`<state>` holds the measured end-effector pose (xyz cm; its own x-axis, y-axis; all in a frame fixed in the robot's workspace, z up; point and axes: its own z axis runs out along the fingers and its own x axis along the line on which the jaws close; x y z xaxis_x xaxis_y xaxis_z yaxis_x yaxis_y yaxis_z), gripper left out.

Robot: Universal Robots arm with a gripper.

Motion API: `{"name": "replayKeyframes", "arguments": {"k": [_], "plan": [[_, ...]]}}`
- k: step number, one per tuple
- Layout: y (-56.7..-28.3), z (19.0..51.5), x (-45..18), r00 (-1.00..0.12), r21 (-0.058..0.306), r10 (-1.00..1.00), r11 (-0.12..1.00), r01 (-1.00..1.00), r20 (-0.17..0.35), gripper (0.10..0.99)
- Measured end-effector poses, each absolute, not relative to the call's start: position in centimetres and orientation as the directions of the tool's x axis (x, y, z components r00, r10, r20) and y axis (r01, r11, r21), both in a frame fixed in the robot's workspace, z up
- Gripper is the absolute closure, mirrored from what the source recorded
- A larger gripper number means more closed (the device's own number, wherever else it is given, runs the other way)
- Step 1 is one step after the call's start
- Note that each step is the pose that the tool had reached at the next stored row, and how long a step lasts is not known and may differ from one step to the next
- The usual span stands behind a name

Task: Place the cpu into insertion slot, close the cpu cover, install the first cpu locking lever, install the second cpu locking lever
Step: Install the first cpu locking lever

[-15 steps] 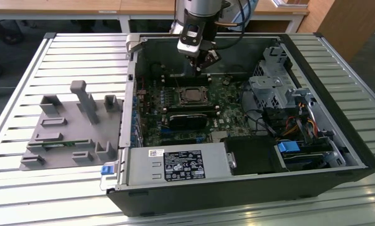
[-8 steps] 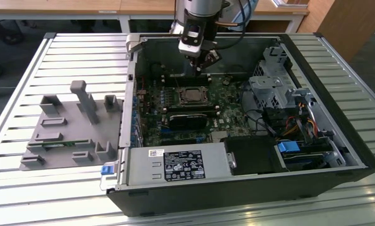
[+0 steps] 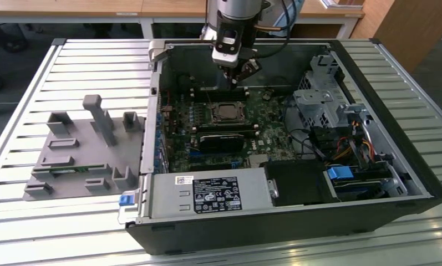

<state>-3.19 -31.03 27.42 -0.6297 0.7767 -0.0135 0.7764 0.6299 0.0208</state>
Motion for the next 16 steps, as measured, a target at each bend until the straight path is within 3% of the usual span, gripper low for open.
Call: {"name": "replayKeyframes", "arguments": {"k": [16], "plan": [[-31.03,27.42,-3.19,-0.677,0.021,0.736,0.677,0.736,-0.013,0.98]]}}
